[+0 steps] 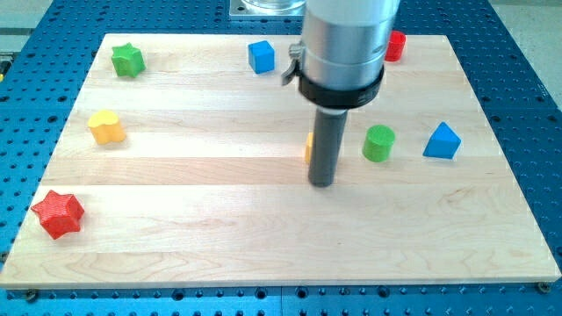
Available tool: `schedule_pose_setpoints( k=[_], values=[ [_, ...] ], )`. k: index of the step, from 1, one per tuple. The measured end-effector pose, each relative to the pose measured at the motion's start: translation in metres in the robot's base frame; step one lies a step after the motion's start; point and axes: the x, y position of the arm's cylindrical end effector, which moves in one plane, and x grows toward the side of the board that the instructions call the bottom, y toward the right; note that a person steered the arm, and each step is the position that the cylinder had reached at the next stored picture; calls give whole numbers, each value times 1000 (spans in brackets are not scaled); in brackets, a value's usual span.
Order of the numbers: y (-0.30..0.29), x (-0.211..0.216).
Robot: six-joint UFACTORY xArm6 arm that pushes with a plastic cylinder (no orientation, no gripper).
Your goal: Move the yellow heart horizontal left to the yellow hexagon
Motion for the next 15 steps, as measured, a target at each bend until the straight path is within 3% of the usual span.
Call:
schedule_pose_setpoints(
  k=[1,4,6,8,11,12,13,15],
  values=[
    [-75,-2],
    [-145,-115],
    [-253,-120],
    [-319,-107],
    [-141,-65],
    [-150,-64],
    [-101,-64],
    [-135,-41]
  ],
)
